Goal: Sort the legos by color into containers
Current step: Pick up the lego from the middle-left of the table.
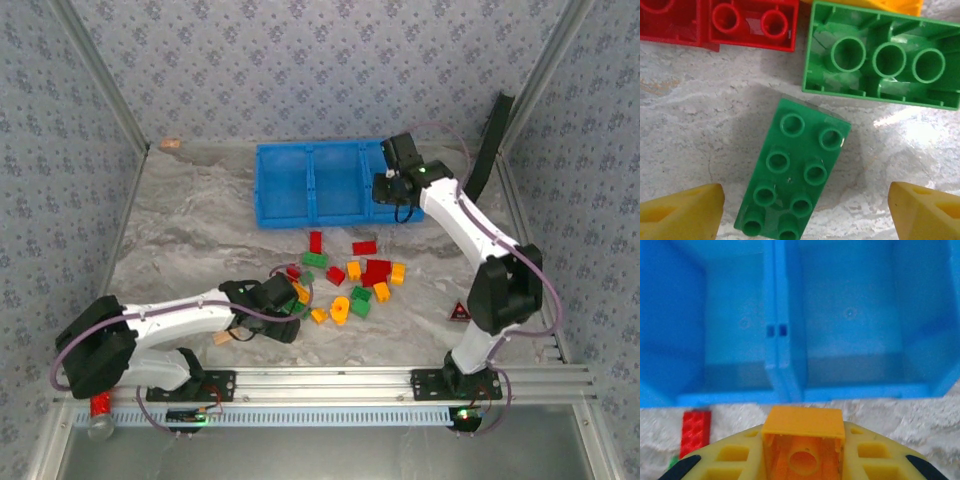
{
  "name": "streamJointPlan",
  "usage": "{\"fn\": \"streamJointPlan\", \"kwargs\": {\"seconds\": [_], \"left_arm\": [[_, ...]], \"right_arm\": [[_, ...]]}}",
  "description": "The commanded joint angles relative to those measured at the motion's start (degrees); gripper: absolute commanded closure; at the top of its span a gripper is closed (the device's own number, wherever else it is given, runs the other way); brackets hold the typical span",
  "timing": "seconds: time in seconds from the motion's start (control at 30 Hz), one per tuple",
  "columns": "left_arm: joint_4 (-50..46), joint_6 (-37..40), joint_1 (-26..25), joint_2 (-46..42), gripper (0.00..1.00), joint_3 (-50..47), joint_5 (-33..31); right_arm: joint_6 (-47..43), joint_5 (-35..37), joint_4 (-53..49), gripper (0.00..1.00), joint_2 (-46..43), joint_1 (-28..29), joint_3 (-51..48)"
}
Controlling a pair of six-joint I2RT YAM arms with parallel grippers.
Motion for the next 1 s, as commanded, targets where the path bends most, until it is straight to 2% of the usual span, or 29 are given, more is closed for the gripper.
{"fn": "streamJointPlan", "kwargs": {"seconds": [0.0, 0.2, 0.37, 0.57, 0.7, 0.8, 0.97], "left_arm": [[2.24, -0.80, -0.45, 1.17, 0.19, -0.50, -1.70], [4.65, -1.02, -0.49, 5.24, 0.31, -0.23, -0.24], [4.68, -1.91, -0.79, 7.81, 0.48, 0.11, 1.01], [1.46, -3.02, -0.89, 6.07, 0.67, 0.71, 0.87], [-3.14, -2.79, -0.82, 2.95, 0.72, 2.85, 0.88], [-10.88, 0.07, 0.72, 1.45, 0.75, 9.43, 1.14], [-18.39, 6.59, 6.50, -0.32, 0.76, 21.25, 2.05]], "right_arm": [[-2.58, 1.55, 2.39, 0.74, 3.61, -2.64, 3.23], [-3.34, -1.66, 3.82, 0.73, 11.07, -5.74, 6.86], [-4.40, -2.99, 3.60, 0.71, 15.32, -6.59, 9.06], [-4.69, -4.61, 3.40, 0.67, 19.40, -7.22, 11.28], [-4.69, -5.77, 3.78, 0.61, 21.18, -7.61, 11.46], [-4.66, -6.58, 3.84, 0.55, 21.47, -7.77, 11.11], [-4.86, -7.28, 4.62, 0.47, 20.47, -7.83, 8.83]]}}
